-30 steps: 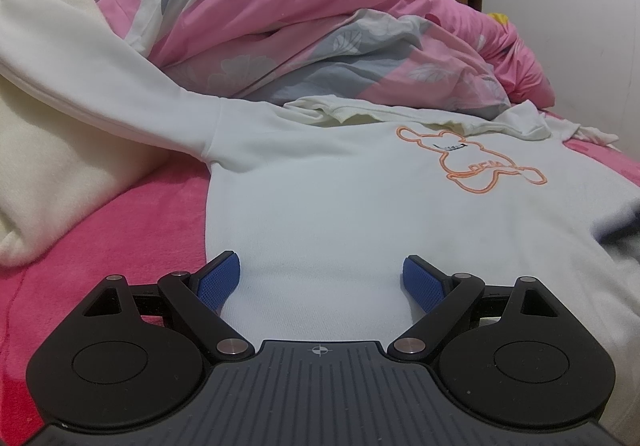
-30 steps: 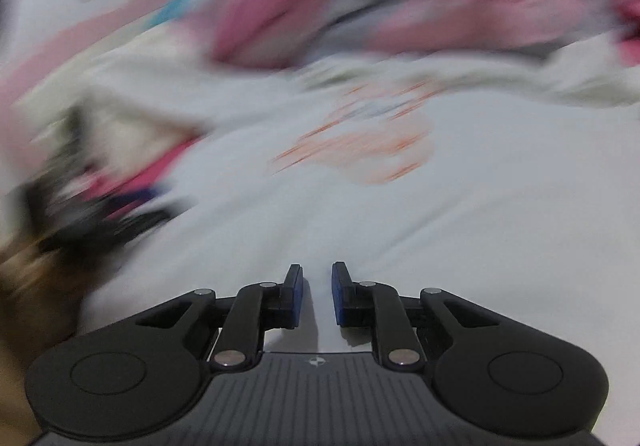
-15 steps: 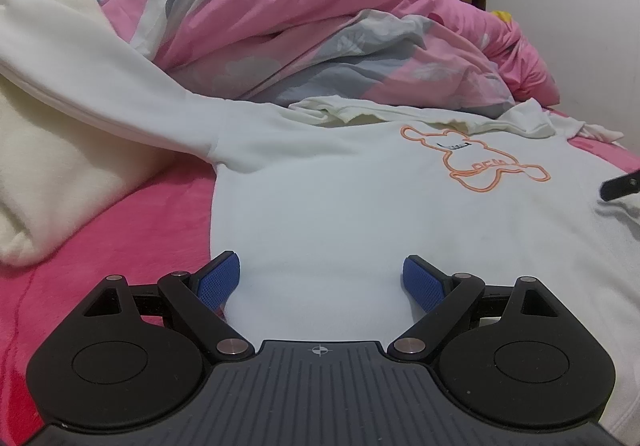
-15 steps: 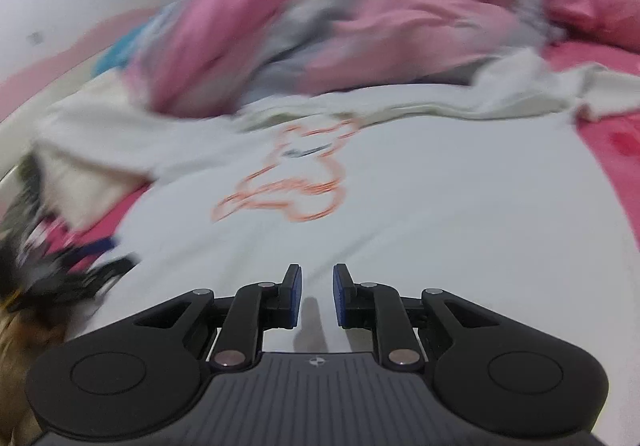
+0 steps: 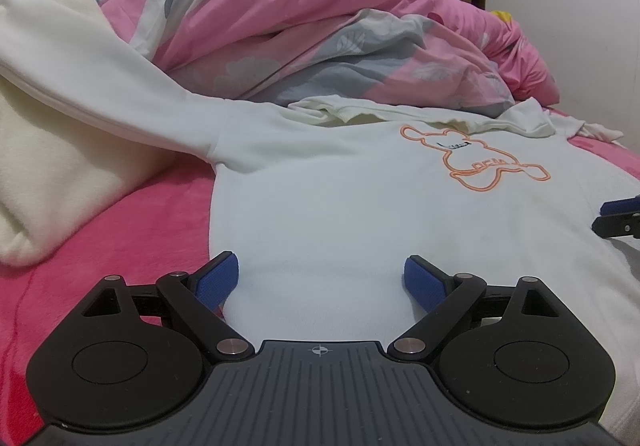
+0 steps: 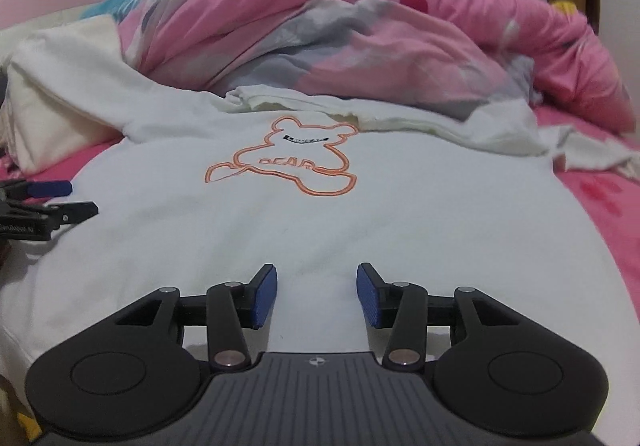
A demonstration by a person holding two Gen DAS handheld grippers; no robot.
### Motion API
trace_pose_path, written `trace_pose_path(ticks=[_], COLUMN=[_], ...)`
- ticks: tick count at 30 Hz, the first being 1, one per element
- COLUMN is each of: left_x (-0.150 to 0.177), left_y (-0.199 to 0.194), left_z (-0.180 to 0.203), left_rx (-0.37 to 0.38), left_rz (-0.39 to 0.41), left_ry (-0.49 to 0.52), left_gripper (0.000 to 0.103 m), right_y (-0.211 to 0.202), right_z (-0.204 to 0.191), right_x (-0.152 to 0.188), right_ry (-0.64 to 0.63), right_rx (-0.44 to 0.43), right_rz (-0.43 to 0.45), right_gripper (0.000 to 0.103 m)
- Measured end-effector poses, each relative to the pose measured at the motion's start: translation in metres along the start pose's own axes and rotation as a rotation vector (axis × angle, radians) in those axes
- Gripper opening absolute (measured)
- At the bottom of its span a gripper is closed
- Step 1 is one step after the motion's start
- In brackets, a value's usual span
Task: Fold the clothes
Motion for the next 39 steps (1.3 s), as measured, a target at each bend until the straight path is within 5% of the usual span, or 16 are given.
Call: trace_pose_path(ticks=[26,39], left_x=[0.000,0.000], left_y=[0.001,0.001], left_z=[-0.001,-0.001], left_rx=[0.002,0.002], left_rz=[-0.003,-0.004], left_ry=[-0.003,-0.004], left_gripper=[0.092,0.092], right_y=[0.003,0.018], right_z=[0.009,0.075], right_x=[0.003,0.016], right_ry=[0.047,0.592], right_rx=[-0.043,-0.287], right_rz=[0.022,-0.040], right_gripper=[0.005,0.000])
Point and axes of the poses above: each gripper's, at about its wrist camera, not at the fingertips, and y roughly the way its jaws point, z to its right, x to its underside, the point moved 2 cm from there along y, roughly the way its jaws point, and after that the axes turned 8 degrees about x, right-handed, at the moved point
